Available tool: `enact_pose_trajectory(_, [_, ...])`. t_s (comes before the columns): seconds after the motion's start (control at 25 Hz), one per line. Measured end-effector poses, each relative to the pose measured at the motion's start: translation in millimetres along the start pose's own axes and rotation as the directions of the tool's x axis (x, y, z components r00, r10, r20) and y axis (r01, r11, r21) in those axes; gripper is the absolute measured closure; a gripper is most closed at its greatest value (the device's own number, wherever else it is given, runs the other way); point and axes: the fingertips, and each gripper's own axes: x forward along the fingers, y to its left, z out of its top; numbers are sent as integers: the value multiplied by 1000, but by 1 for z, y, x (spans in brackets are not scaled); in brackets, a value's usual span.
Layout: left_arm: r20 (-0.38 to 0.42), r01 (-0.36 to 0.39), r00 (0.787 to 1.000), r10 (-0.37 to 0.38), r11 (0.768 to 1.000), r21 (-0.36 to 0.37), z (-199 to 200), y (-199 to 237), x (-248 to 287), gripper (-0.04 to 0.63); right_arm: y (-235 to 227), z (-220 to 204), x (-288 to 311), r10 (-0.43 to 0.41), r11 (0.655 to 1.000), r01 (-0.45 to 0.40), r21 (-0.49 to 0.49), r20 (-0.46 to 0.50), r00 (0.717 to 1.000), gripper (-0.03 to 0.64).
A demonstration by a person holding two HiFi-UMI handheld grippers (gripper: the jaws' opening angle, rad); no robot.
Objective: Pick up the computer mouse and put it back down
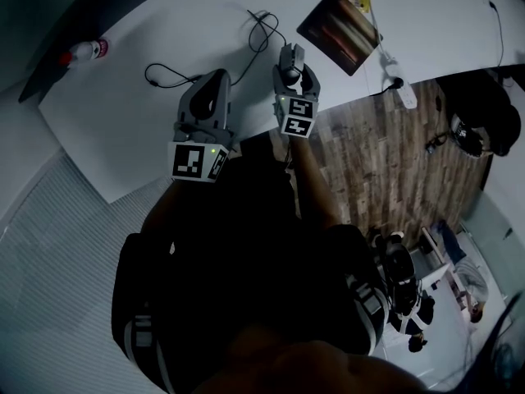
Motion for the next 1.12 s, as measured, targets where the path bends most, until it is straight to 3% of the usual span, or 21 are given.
enact_pose_trajectory(1.12, [-40,-35,999,33,999,-33,-26,11,8,589,-13,-61,46,-8,1000,9,8,-161,987,336])
